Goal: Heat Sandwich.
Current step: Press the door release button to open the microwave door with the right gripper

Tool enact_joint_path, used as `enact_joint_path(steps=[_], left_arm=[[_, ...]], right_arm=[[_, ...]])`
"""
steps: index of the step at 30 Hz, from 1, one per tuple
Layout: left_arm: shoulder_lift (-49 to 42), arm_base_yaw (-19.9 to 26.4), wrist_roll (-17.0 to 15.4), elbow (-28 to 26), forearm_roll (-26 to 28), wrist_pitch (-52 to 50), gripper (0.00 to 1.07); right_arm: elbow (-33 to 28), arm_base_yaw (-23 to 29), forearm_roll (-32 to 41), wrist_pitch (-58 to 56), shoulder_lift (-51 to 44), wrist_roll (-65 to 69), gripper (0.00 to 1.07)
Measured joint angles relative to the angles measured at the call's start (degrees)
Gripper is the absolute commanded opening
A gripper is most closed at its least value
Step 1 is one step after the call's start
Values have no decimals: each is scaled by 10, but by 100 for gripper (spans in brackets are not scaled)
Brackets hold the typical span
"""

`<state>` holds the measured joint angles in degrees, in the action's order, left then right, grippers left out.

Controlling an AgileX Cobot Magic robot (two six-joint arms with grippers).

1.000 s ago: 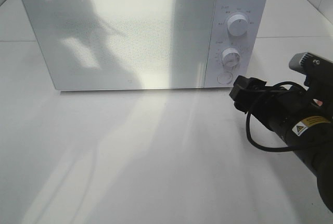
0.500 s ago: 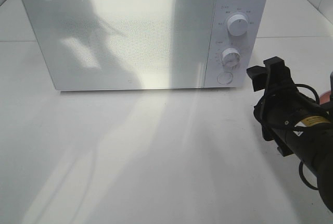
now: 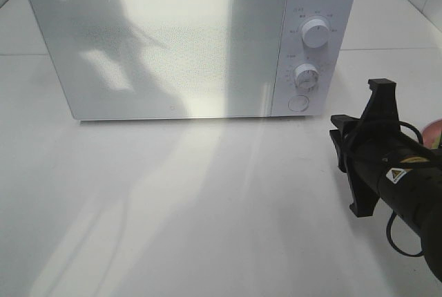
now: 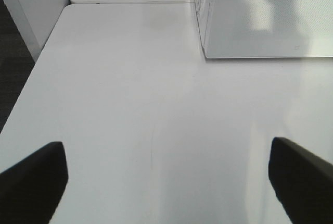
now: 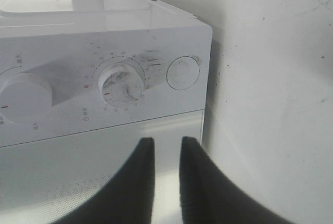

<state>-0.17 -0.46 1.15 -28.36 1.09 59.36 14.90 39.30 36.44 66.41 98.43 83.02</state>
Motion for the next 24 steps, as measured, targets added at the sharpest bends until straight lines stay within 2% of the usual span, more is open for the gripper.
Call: enact_joint_path(steps=[1, 11, 16, 24], left_arm=[[0, 0, 0, 0, 0, 0, 103], [0, 0, 0, 0, 0, 0, 103], [0, 0, 0, 0, 0, 0, 103], [0, 0, 0, 0, 0, 0, 103]], right_arm=[[0, 0, 0, -2, 0, 0, 0], [1, 0, 0, -11, 1, 0, 0], [20, -2, -1, -27, 11, -1, 1], [68, -50, -48, -68, 49, -2, 1]])
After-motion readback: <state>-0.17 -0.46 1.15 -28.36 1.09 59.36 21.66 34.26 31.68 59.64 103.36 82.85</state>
